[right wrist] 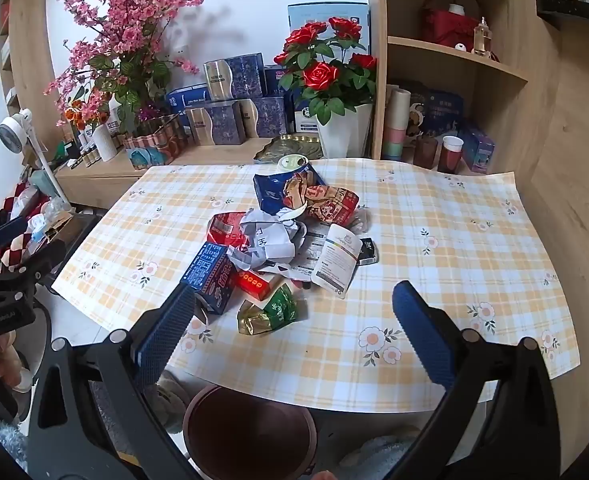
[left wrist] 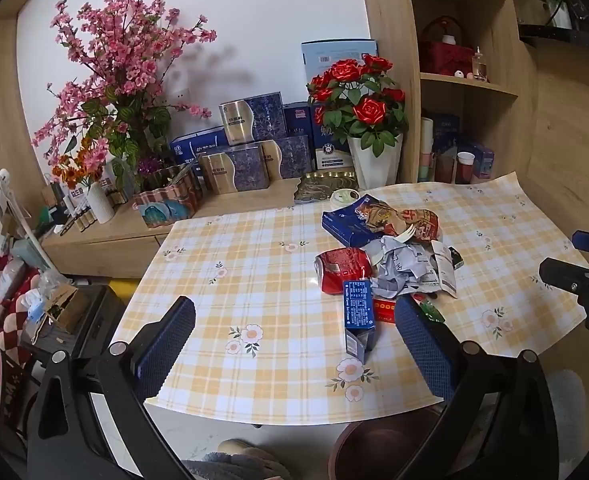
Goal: Collect trash
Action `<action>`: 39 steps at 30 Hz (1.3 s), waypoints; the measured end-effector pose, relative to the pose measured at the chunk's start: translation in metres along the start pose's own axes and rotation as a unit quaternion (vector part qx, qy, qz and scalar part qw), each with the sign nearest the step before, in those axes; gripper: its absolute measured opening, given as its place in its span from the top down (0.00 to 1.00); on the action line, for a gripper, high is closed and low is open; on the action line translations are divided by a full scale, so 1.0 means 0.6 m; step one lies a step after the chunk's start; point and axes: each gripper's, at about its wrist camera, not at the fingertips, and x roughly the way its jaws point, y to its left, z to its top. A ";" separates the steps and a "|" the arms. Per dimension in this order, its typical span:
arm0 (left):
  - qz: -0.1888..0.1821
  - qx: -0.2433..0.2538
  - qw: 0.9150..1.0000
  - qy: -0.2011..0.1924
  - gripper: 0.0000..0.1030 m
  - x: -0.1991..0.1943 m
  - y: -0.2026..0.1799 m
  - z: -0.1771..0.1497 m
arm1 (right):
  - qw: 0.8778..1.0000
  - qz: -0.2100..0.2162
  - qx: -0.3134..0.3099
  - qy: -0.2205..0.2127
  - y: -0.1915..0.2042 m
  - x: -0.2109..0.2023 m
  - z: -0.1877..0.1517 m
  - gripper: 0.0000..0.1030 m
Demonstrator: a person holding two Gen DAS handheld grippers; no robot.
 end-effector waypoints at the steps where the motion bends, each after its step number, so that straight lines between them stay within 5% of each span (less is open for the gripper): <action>1: 0.000 0.000 1.000 0.000 0.05 0.000 -0.001 0.000 | 1.000 -0.001 -0.001 0.000 0.001 0.000 0.000 0.05; 39: -0.003 -0.007 1.000 -0.003 0.05 -0.008 0.007 0.004 | 1.000 -0.002 -0.002 -0.001 0.003 0.000 0.002 0.05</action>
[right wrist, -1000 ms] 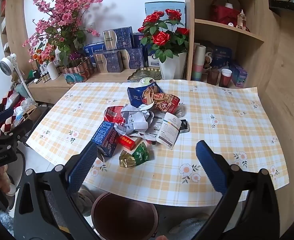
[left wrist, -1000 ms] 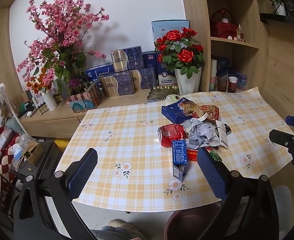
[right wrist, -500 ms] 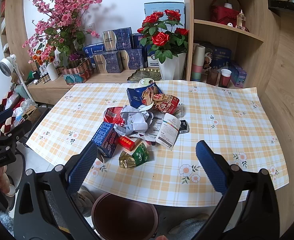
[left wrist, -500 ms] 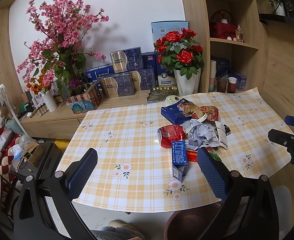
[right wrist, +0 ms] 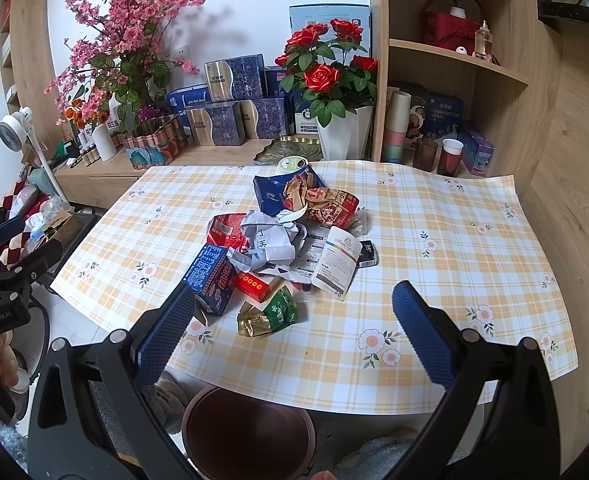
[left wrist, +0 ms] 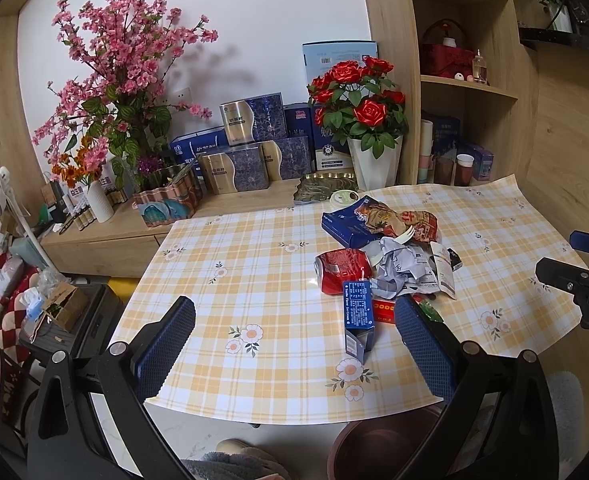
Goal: Collect trash
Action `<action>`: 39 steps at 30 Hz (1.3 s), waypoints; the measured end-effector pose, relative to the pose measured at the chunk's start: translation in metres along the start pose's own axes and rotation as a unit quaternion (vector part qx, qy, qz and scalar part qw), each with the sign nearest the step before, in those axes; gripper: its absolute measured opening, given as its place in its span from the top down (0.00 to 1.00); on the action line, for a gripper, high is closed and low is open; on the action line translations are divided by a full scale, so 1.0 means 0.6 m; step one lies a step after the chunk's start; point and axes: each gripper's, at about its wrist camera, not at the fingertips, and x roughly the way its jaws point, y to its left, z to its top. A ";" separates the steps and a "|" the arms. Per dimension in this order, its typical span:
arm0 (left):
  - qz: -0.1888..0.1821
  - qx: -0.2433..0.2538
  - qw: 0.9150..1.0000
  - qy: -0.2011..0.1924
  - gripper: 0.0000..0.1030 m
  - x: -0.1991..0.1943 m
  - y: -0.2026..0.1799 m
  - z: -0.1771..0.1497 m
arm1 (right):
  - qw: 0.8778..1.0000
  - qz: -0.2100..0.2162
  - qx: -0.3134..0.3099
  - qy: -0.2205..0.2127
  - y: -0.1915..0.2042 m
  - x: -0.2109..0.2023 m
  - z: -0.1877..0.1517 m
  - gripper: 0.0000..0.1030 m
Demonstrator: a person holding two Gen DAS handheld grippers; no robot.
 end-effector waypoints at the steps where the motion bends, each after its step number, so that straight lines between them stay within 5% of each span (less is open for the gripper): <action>1: 0.000 0.000 1.000 0.001 0.05 0.001 -0.001 0.000 | 1.000 0.000 0.000 0.001 -0.003 0.000 0.002 0.05; 39: -0.005 -0.003 1.000 0.000 0.05 0.006 -0.013 0.001 | 1.000 0.005 0.001 0.001 0.002 0.007 -0.001 0.05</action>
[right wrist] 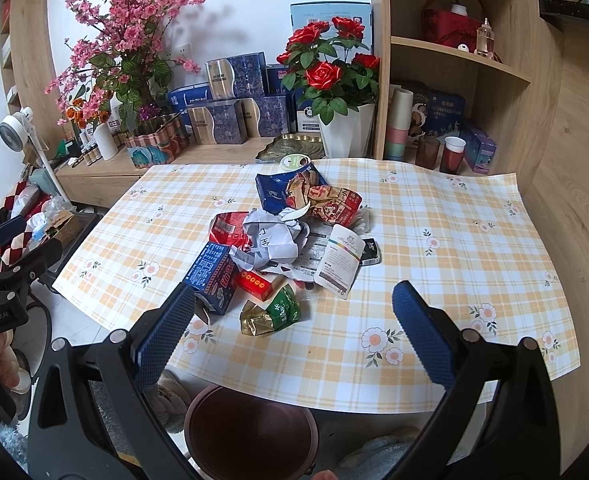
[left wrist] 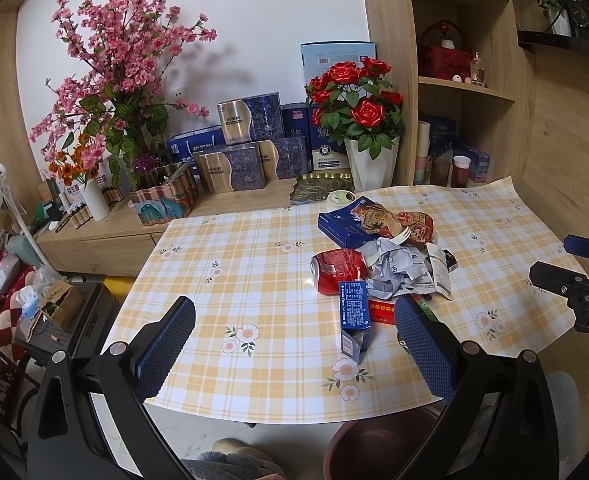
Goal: Collect trash
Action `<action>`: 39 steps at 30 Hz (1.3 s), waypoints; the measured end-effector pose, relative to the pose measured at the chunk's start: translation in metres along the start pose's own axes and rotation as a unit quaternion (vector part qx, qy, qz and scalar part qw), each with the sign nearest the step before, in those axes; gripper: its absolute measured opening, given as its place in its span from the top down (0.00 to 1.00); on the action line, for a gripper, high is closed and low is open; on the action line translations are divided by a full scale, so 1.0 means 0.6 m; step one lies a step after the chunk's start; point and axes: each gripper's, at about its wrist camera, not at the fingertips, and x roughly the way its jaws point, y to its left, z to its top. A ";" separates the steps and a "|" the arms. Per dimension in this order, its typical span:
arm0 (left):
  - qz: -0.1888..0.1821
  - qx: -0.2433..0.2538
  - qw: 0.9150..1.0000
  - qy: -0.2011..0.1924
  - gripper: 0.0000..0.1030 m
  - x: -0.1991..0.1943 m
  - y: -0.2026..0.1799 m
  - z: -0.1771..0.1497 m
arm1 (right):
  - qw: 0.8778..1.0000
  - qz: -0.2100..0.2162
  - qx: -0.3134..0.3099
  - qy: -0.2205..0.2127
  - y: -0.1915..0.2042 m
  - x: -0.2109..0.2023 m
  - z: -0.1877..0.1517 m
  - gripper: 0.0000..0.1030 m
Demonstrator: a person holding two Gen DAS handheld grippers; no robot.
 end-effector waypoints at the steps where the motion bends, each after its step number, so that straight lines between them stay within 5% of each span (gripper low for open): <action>1: -0.002 -0.001 1.000 -0.001 0.05 0.001 -0.002 0.000 | 1.000 -0.001 0.000 0.000 0.000 -0.001 0.000 0.05; 12: -0.071 -0.032 0.997 0.031 0.05 0.049 0.016 -0.020 | 1.000 -0.001 0.031 0.005 -0.015 0.014 -0.009 0.05; 28: -0.131 -0.061 0.989 0.011 0.05 0.094 0.038 -0.046 | 0.999 -0.002 0.027 0.028 -0.026 0.085 -0.041 0.05; 35: -0.137 -0.043 0.989 0.047 0.05 0.137 0.016 -0.069 | 0.998 -0.005 -0.023 0.051 -0.008 0.160 -0.073 0.05; 39: -0.095 -0.025 0.993 0.063 0.05 0.163 0.005 -0.080 | 0.997 -0.017 -0.004 0.082 -0.018 0.214 -0.080 0.05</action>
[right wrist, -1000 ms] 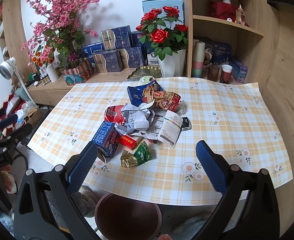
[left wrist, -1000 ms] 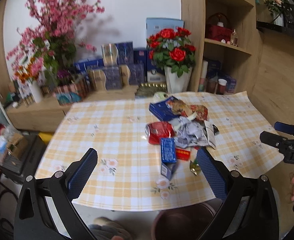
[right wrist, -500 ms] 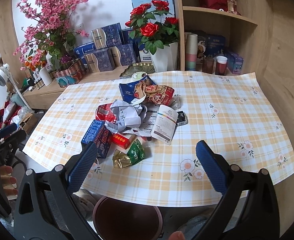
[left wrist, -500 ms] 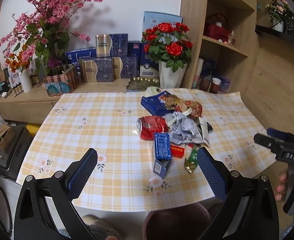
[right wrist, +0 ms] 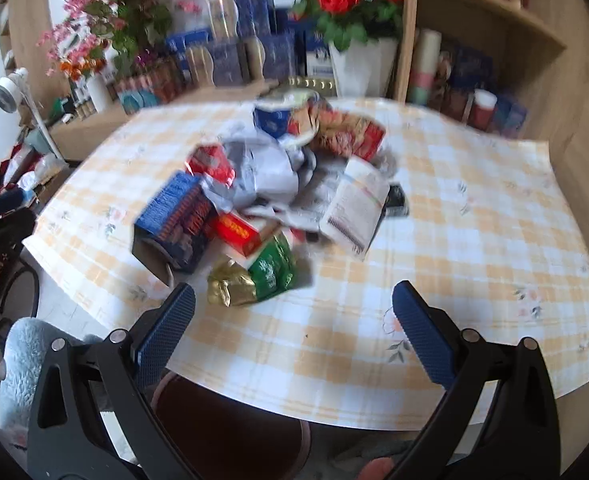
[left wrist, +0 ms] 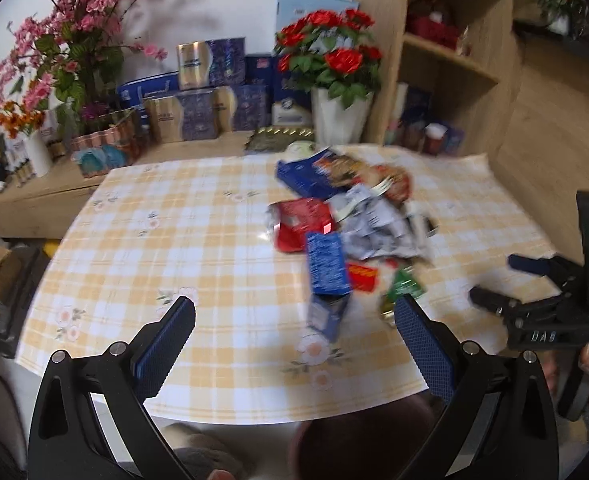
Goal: Collect trash
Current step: 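Grasp the blue ice-cream box with left tool while right tool grasps green wrapper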
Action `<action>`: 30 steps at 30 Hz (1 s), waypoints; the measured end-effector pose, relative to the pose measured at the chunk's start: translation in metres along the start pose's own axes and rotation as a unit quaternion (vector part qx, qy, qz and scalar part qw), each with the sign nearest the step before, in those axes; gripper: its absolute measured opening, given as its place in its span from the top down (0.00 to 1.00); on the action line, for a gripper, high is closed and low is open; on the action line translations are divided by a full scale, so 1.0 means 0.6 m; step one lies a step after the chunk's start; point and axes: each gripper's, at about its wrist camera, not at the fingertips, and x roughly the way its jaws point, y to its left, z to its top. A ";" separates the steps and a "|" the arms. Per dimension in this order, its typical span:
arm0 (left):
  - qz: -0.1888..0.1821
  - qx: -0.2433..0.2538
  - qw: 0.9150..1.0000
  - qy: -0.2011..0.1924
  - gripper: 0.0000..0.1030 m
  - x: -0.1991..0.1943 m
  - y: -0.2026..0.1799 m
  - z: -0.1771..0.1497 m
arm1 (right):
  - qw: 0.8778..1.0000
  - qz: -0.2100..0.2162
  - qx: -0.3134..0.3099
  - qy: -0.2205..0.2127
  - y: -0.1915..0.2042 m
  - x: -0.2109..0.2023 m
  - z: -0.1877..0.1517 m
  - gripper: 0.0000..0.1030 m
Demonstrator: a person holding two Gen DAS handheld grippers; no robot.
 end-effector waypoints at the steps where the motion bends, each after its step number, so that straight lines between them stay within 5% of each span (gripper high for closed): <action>1: 0.009 0.008 1.000 0.005 0.05 0.009 -0.001 -0.001 | 1.000 0.001 0.014 0.003 -0.007 0.015 0.000 0.05; 9: -0.005 -0.017 1.000 0.012 0.05 0.047 0.025 0.000 | 0.990 0.061 0.120 0.031 -0.036 0.118 -0.006 0.07; 12: -0.015 -0.023 0.999 0.022 0.05 0.063 0.031 0.001 | 0.989 0.062 0.126 0.043 -0.025 0.145 -0.009 0.25; 20: -0.044 -0.034 0.998 0.035 0.05 0.091 0.024 0.005 | 0.983 0.081 0.155 0.055 -0.014 0.181 -0.010 0.34; 22: -0.049 -0.037 0.997 0.041 0.05 0.098 0.022 0.007 | 0.983 0.097 0.143 0.058 -0.004 0.183 -0.008 0.55; 24: -0.056 -0.042 0.997 0.043 0.05 0.104 0.020 0.009 | 0.984 0.104 0.133 0.054 0.004 0.179 -0.004 0.64; 30: -0.086 -0.060 0.993 0.058 0.06 0.126 0.018 0.014 | 0.988 0.108 0.104 0.035 0.015 0.152 -0.004 0.72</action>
